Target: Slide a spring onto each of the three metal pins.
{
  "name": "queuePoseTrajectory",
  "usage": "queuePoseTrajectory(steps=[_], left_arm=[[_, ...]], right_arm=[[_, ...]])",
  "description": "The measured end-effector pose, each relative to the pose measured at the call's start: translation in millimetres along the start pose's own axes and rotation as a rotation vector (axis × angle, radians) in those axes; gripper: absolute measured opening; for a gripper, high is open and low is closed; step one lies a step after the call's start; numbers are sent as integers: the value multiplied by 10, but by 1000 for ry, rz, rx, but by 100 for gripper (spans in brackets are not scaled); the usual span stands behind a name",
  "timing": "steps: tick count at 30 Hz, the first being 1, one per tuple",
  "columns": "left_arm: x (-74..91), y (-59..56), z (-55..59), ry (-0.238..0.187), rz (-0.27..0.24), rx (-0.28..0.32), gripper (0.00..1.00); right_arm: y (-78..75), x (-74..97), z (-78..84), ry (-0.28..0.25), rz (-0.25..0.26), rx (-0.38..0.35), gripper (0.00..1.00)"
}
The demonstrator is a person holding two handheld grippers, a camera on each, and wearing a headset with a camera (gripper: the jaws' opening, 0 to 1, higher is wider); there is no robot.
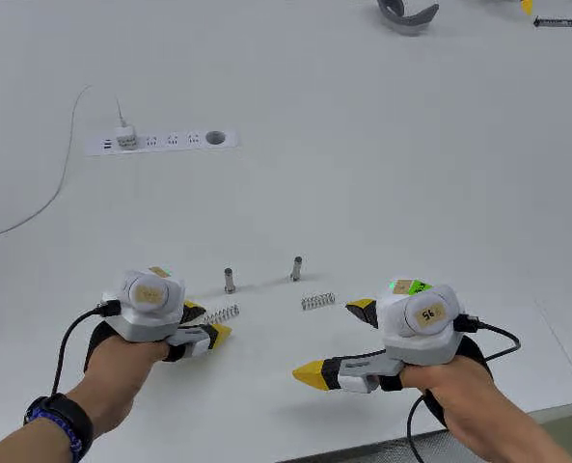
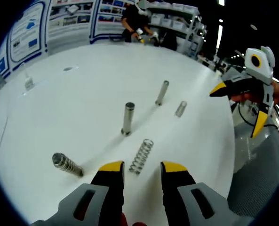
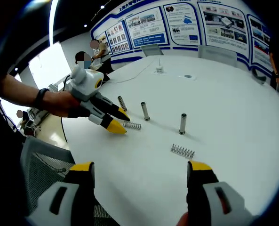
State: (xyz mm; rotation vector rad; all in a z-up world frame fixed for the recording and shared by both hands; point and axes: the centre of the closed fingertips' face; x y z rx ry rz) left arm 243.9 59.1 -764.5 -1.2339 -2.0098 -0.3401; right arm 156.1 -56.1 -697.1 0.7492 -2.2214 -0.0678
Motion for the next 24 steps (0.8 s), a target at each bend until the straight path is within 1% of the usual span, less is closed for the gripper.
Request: queuePoseTrajectory(steps=[4, 7, 9, 11, 12, 13, 15, 19, 24], left_arm=[[-23, 44, -7, -4, -12, -20, 26], [-41, 69, -3, 13, -37, -88, 20], [-41, 70, -1, 16, -42, -83, 16], [-50, 76, -1, 10, -41, -51, 14], [-56, 66, 3, 10, -35, -48, 12], [-50, 77, 0, 10, -41, -55, 12], [-41, 63, 6, 14, -44, -50, 12], [-9, 64, 42, 26, -50, -12, 11], [76, 31, 94, 31, -54, 15, 11]], right_arm=[[7, -5, 23, 6, -4, -1, 82], [18, -4, 31, 8, -7, -1, 82], [28, -7, 34, 8, -12, -3, 81], [37, -17, 37, 7, -16, -5, 81], [42, -22, 40, 7, -18, -3, 81], [47, -27, 43, 9, -21, -3, 81], [49, -42, 50, 13, -25, -1, 81], [60, -53, 32, 12, -31, 2, 81], [52, -63, 7, 8, -34, 1, 80]])
Point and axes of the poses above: the centre of the closed fingertips' face, and the gripper's own axes: x roughly backward along the fingers, y roughly to its left, z roughly out of its underside, and after that the axes turned 5 degrees about -x, right-handed
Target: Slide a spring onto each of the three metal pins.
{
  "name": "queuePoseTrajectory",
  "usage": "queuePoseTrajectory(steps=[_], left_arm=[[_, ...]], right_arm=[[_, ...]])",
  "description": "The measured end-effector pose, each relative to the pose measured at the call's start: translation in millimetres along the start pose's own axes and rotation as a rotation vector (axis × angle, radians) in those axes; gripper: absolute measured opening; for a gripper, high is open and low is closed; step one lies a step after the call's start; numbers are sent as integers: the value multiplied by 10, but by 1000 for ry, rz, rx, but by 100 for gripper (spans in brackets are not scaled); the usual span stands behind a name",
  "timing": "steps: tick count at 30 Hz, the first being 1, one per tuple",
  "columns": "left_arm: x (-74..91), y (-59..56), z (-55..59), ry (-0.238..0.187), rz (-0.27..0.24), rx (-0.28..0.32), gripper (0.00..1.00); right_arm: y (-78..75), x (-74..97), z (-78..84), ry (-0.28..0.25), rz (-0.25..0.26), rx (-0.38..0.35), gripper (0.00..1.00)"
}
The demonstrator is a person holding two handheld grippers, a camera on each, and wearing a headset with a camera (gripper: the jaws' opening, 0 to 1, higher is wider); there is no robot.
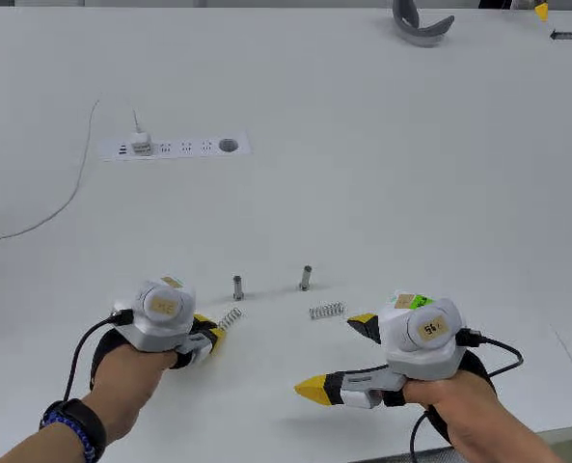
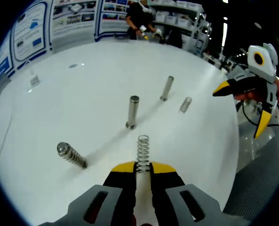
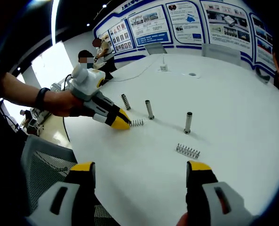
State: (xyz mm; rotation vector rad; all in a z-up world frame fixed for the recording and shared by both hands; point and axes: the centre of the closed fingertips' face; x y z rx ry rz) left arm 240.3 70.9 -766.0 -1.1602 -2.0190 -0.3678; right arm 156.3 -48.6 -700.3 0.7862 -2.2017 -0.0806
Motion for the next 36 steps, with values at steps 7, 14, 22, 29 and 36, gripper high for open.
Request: queuePoseTrajectory(steps=[7, 14, 22, 29, 36], left_arm=[[143, 4, 57, -9, -10, 22, 11], [299, -6, 121, -10, -11, 14, 11], [469, -81, 149, -24, -4, 15, 11], [588, -127, 140, -40, 1, 4, 11], [714, -134, 87, -60, -3, -6, 11]], right_arm=[[13, -12, 16, 0, -11, -2, 80], [43, -19, 52, 4, -21, -7, 80], [69, -13, 54, 5, -34, -7, 79], [107, -33, 47, 6, -49, -11, 78], [152, -60, 30, 3, -66, -15, 77]])
Point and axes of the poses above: the centre of the closed fingertips' face, and the gripper's own axes: x roughly backward along the fingers, y roughly to its left, z roughly out of its underside, and after that the axes turned 5 degrees about -x, right-handed
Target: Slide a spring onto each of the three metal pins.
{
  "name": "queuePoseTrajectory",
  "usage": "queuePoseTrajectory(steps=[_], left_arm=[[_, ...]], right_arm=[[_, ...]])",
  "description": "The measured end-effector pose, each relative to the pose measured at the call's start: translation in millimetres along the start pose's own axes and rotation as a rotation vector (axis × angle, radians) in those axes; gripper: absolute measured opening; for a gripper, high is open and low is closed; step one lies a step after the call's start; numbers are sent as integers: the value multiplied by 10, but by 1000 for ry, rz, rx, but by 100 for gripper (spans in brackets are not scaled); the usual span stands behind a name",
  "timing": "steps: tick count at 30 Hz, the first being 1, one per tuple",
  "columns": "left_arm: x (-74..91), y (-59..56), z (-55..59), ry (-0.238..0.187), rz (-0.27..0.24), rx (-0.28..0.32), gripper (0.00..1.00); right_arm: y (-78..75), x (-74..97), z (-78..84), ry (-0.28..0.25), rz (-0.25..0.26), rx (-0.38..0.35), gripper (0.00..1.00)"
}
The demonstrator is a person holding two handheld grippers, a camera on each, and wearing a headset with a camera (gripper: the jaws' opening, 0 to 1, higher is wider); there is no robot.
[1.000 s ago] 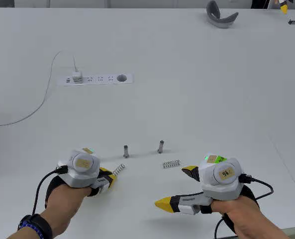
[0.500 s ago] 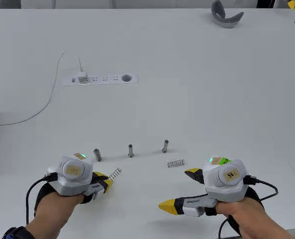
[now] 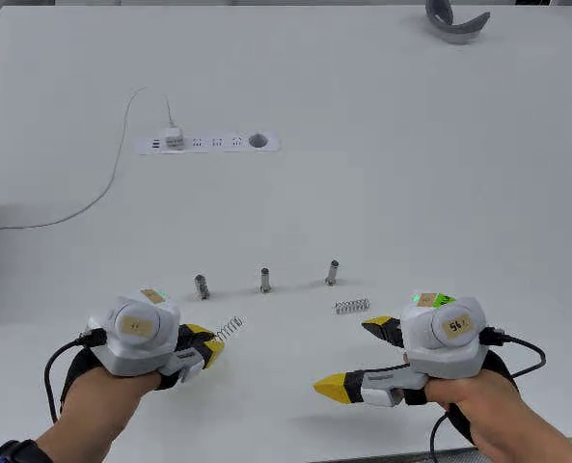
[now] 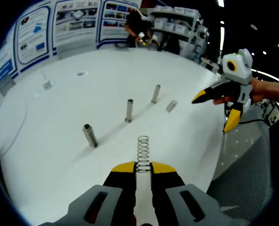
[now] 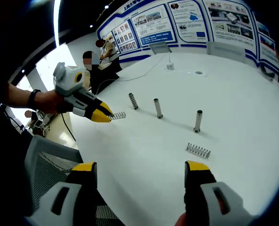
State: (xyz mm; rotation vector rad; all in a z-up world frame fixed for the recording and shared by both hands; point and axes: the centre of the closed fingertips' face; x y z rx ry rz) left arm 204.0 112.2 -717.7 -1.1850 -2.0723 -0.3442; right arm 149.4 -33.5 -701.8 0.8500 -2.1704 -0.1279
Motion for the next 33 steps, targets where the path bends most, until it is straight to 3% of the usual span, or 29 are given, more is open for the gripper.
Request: queuePoseTrajectory(steps=[14, 23, 33], left_arm=[[141, -202, -188, -32, 31, -57, 11], [113, -349, -320, -49, 61, -97, 11], [49, -602, -399, -51, 111, -132, 11]], right_arm=[[70, -19, -150, -47, -40, -40, 73], [117, -33, -224, -69, -66, -58, 69], [150, -31, -274, -88, -98, -88, 66]])
Point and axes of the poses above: the centre of the closed fingertips' face, and the gripper's own axes: x roughly backward along the fingers, y roughly to its left, z roughly out of its underside, and after that the axes turned 5 degrees about -x, right-handed
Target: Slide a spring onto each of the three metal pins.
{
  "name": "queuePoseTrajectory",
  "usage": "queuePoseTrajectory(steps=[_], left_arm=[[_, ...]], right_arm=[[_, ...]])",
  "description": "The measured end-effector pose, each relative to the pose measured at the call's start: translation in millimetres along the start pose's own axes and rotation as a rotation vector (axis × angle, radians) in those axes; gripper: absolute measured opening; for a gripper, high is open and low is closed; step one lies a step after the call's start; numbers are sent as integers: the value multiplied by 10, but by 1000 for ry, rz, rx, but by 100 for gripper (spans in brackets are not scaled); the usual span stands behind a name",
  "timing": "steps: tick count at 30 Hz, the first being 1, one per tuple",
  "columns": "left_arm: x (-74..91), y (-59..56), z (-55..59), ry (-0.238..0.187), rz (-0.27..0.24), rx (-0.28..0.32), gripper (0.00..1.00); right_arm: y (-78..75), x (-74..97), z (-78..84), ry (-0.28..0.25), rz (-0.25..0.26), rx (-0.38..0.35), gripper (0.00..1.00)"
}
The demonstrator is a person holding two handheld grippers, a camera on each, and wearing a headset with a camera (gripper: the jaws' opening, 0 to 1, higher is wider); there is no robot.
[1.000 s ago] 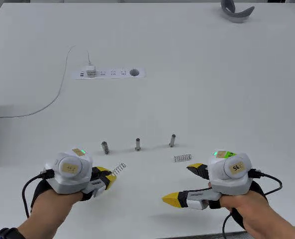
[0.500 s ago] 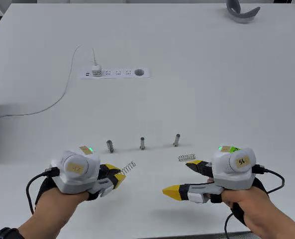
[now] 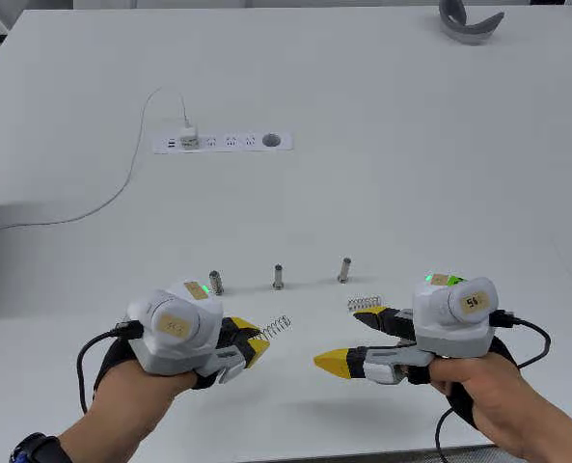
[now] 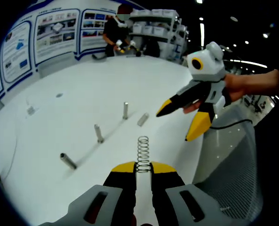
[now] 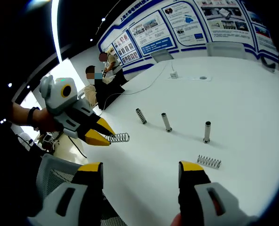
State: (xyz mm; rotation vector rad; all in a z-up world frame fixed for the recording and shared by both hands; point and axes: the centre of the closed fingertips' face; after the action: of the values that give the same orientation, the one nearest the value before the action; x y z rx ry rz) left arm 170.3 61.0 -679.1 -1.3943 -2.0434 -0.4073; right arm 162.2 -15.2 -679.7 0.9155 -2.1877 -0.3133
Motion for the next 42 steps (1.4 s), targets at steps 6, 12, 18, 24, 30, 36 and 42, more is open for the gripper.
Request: queuePoseTrajectory(steps=[6, 12, 18, 24, 30, 36, 42], left_arm=[[-52, -169, -61, -6, 33, -22, 11], [-86, -281, -105, -8, 57, -49, 11], [-101, -337, -133, -11, 71, -65, 11], [-110, -383, -166, -17, 79, -71, 11], [-115, -431, -189, -22, 86, -81, 11], [-134, -481, -195, -22, 99, -103, 11], [-146, -479, -169, -15, 105, -103, 10]], right_arm=[[48, -9, 9, 2, -32, -21, 61], [139, -28, 2, -7, -79, -48, 54], [211, -52, -16, -18, -110, -76, 47], [220, -66, -37, -34, -123, -119, 39], [251, -92, -16, -35, -149, -166, 33], [317, -112, -6, -37, -188, -217, 27], [343, -100, 20, -26, -201, -230, 24]])
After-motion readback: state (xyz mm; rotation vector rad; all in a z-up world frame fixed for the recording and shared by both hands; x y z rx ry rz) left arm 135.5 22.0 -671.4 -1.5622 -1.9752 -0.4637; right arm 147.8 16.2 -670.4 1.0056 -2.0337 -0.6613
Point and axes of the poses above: the centre of the closed fingertips' face, and the gripper's own axes: x roughly backward along the fingers, y roughly to its left, z roughly out of its underside, and after that the axes turned 5 degrees about -x, right-handed
